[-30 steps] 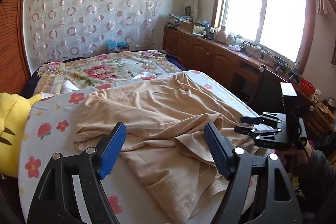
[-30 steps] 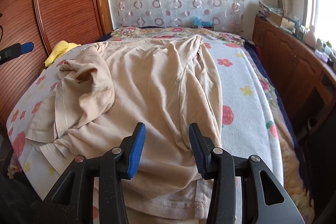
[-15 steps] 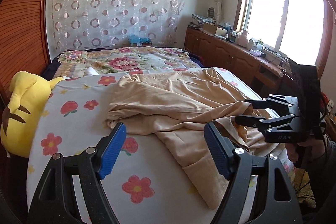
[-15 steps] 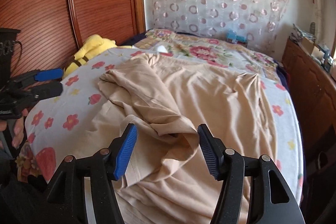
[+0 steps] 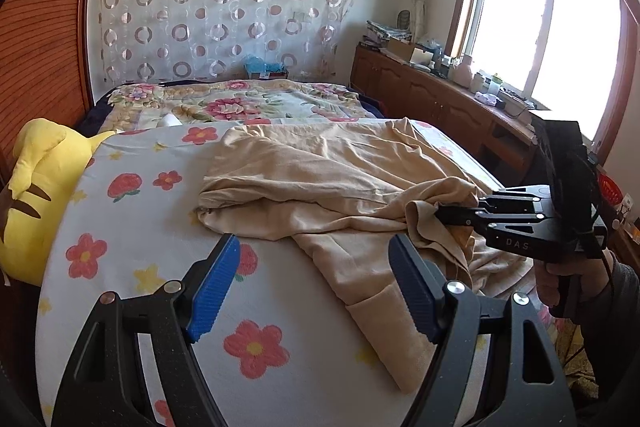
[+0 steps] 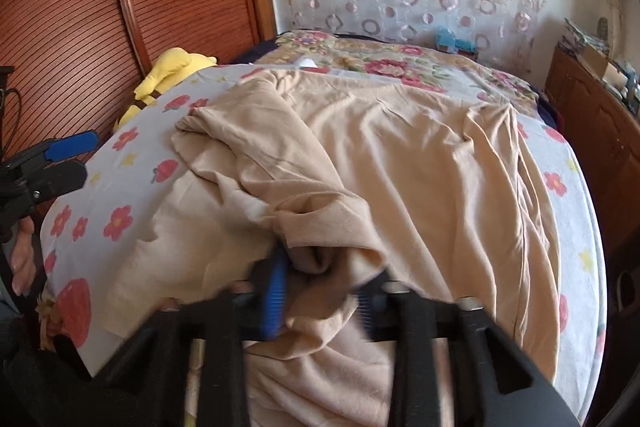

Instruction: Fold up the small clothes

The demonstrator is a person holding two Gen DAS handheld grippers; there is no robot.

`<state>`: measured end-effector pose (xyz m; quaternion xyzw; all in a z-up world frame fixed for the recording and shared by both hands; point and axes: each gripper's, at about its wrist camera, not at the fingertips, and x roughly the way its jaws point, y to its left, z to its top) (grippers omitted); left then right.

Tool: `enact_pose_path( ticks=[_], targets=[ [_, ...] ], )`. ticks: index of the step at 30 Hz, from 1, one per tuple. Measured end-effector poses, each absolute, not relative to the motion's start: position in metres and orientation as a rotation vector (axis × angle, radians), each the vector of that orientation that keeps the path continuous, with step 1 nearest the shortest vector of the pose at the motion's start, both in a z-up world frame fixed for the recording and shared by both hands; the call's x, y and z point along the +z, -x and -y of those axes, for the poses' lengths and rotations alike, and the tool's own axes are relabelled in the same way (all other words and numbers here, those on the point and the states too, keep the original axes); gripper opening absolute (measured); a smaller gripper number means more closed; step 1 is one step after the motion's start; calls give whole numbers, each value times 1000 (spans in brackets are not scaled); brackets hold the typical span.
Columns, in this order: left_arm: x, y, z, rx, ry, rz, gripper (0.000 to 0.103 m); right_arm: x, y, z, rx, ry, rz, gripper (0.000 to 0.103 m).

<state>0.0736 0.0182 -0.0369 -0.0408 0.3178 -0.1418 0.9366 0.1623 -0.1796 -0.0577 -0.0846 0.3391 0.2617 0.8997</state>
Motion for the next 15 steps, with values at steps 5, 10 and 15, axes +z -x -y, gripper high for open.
enact_pose_path(
  ticks=[5,10,15],
  targets=[
    [-37,-74,-18,-290,84,-649,77,-41,-137,185,580,167,-588,8],
    [-36,-72,-17,-295,82,-640,77,-12,-111,208,574,138,-487,8],
    [-34,-69,-17,-299,83,-628,77,-6,-83,253,500,128,-456,8]
  ],
)
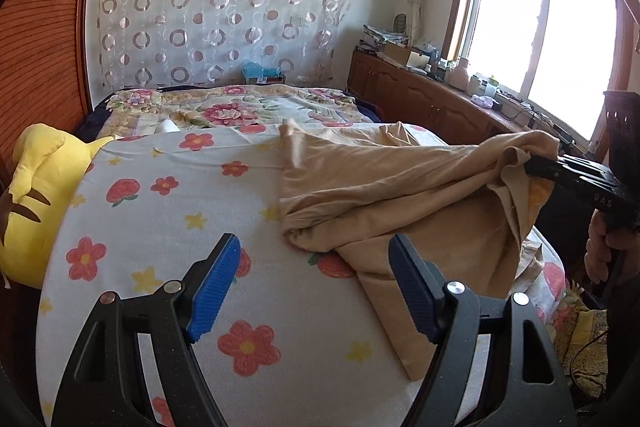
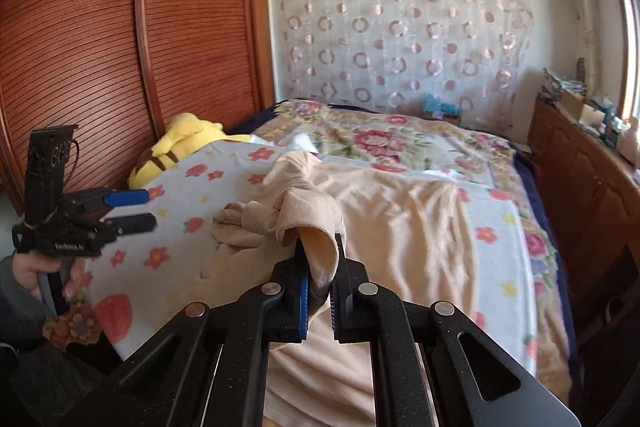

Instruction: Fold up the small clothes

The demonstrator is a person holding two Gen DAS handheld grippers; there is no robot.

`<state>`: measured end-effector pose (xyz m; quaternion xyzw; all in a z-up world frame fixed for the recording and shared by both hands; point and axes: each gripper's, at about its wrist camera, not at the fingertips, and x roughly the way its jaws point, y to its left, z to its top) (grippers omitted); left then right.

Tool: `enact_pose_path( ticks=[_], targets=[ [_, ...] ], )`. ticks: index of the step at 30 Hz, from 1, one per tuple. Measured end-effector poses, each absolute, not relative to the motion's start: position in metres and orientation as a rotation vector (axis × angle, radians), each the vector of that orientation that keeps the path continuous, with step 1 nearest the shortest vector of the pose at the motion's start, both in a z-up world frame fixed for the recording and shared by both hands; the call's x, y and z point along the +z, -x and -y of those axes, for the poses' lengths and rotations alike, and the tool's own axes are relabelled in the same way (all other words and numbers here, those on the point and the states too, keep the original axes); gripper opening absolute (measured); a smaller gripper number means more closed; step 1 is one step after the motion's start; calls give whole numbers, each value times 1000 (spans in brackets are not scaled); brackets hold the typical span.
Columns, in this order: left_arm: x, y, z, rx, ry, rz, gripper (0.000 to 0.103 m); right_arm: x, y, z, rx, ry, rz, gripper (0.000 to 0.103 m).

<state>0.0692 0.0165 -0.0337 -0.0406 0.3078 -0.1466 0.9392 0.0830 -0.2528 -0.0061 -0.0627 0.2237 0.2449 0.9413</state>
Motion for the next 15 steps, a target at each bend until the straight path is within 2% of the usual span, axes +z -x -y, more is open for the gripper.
enact_pose_path(
  ticks=[7,10,15],
  targets=[
    [-32,-70,-12,-310,76,-620,77,-54,-73,301,405,71,-608,8],
    [-30,-70,-10,-310,68,-617,77,-67,-73,308,328,65,-647,16],
    [-26,-67,-9,-308,63,-605,77,-46,-48,319,284,27,-570,25]
  ],
)
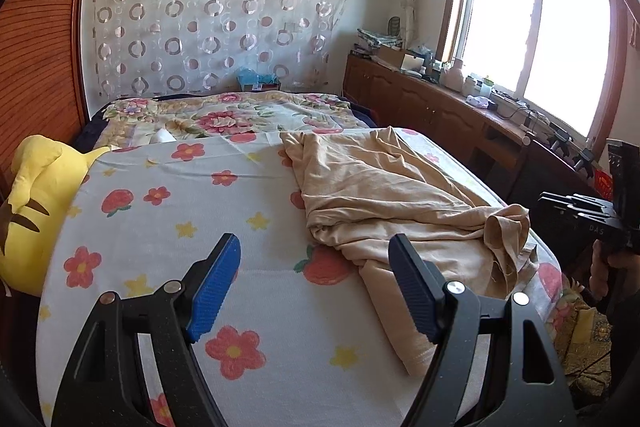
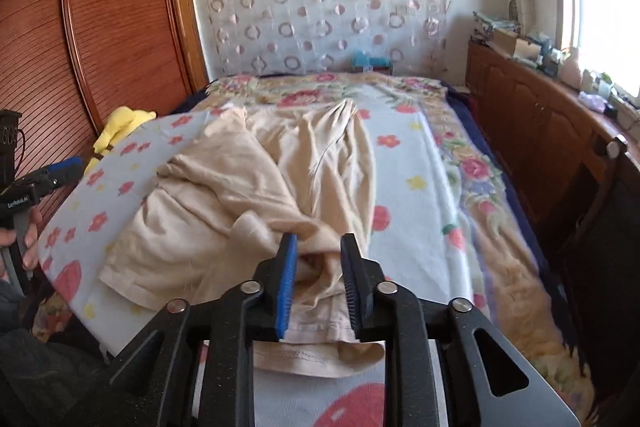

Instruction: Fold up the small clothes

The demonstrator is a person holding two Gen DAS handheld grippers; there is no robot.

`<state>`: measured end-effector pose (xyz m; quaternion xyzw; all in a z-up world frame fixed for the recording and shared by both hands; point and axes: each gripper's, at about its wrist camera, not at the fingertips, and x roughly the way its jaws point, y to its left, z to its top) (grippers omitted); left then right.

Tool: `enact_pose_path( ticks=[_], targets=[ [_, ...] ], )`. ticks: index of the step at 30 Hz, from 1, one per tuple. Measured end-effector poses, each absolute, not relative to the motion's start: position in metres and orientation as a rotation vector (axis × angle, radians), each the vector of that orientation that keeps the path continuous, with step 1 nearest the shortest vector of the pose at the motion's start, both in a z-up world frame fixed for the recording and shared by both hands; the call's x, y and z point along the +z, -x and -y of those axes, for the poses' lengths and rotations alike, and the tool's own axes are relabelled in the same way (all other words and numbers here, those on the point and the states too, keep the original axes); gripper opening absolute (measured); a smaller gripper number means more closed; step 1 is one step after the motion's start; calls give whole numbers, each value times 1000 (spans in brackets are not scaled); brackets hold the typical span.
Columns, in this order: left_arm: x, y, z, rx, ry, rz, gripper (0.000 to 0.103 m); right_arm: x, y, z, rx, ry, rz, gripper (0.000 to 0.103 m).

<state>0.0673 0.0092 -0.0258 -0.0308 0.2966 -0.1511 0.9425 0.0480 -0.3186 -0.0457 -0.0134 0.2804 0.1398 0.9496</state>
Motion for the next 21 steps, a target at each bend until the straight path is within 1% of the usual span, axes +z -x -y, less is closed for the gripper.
enact_pose_path(
  ticks=[5,8,21],
  targets=[
    [-22,-65,-6,-303,61,-593,77,-25,-30,316,287,68,-511,38],
    [-22,-63,-6,-297,56,-588,77,-24,-32,311,304,91,-497,43],
    [-18,-61,-23,-245,66,-566,77,-29,-121,234,493,188,-553,44]
  ],
)
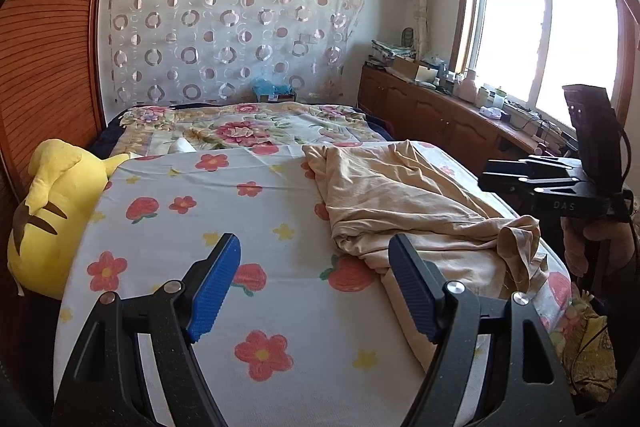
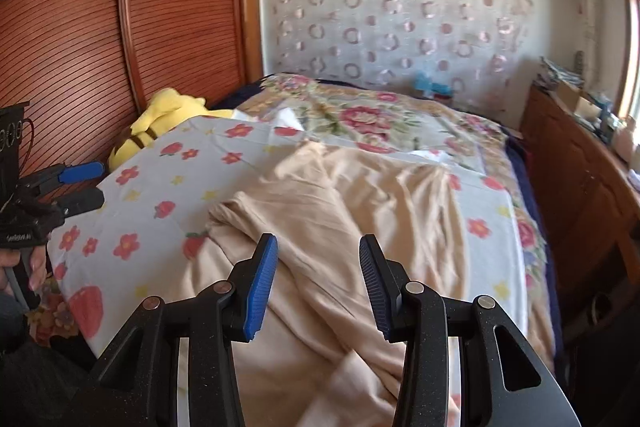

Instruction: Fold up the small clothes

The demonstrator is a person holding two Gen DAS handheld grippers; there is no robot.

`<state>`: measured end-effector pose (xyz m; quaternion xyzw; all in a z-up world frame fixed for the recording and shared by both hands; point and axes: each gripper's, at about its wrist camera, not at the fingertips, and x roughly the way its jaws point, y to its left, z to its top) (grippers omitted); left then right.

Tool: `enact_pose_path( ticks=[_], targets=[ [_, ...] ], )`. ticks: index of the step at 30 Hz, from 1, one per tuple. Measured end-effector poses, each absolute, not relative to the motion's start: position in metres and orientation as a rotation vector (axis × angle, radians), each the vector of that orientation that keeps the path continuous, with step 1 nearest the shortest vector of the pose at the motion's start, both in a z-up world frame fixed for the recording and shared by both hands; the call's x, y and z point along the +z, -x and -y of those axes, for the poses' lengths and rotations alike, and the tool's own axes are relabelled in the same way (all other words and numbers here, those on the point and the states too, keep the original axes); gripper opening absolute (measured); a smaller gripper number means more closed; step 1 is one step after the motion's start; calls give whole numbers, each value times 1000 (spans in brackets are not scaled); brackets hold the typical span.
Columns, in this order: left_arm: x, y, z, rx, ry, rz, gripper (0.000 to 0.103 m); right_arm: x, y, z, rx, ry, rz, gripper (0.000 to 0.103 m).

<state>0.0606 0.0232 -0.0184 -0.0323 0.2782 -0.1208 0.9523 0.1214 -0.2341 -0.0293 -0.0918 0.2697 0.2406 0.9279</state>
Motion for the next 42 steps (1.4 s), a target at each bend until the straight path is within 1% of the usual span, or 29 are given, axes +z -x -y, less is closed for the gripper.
enact_pose_path(
  ticks=[8,13,25,29,30,31,32,38,42],
  targets=[
    [-22,-60,-40,-211,94,-562,77,-45,-184,162,621,262,-651,45],
    [-24,-60,-45,-208,103,-564,77,-62,-216,133,650,292,-728,45],
    [-31,-61,-45,-219,111,-581,77,-90,-234,99,660,423,-827,45],
    [-33,-61,-42,-225,107,-586,77,-85,-234,94,644,432,-824,45],
    [-34,-61,-41,-227,104,-589,77,-85,-235,95,646,418,-824,41],
    [-34,-61,-40,-229,102,-590,77,-83,-236,96,654,400,-819,21],
    [-35,-61,-40,-231,100,-592,77,-80,-236,99,658,390,-810,11],
    [-38,-61,-36,-241,97,-603,77,-35,-239,139,607,315,-703,9],
    [-39,-60,-33,-247,95,-606,77,-3,-261,176,482,314,-650,9]
  ],
)
